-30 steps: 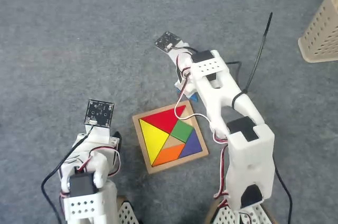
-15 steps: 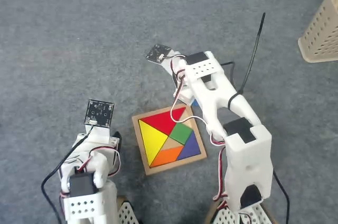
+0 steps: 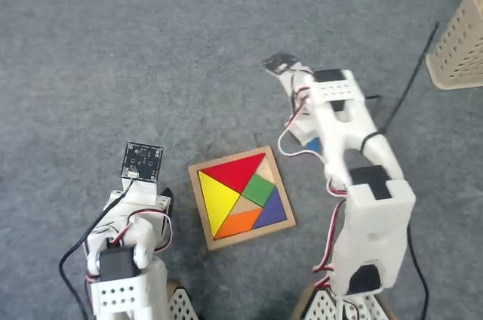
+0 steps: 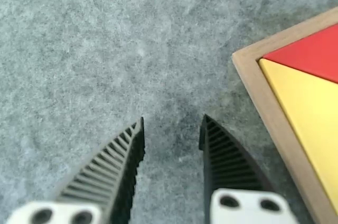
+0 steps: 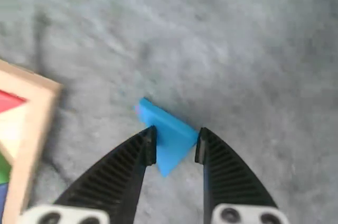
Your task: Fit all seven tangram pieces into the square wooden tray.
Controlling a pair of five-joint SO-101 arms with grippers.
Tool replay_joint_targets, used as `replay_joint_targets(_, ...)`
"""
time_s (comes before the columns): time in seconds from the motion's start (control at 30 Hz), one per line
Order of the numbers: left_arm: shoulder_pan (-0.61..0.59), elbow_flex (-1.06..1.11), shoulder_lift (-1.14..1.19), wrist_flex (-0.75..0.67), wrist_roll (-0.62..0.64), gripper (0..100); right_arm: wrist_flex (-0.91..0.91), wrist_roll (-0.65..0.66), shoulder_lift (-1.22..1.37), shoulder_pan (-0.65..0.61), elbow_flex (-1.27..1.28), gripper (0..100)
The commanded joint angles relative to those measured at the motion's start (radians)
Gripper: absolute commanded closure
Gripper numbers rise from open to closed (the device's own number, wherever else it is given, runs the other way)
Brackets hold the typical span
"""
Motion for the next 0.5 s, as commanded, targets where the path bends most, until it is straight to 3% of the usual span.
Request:
replay_joint_targets(0.0,0.000,-0.012,-0.006,0.005,-0.005,83,0.004,-0.032,-0.015,0.058,0.006,87.2)
replay_joint_targets(0.17,0.000,-0.012,-0.006,0.005,-0.005,83,-0.005,-0.080,-0.016,0.033,0.026,87.2)
replay_joint_targets(0.47,0.000,-0.012,-0.006,0.005,-0.005,83,-0.199,-0.089,-0.151,0.030,0.236,87.2)
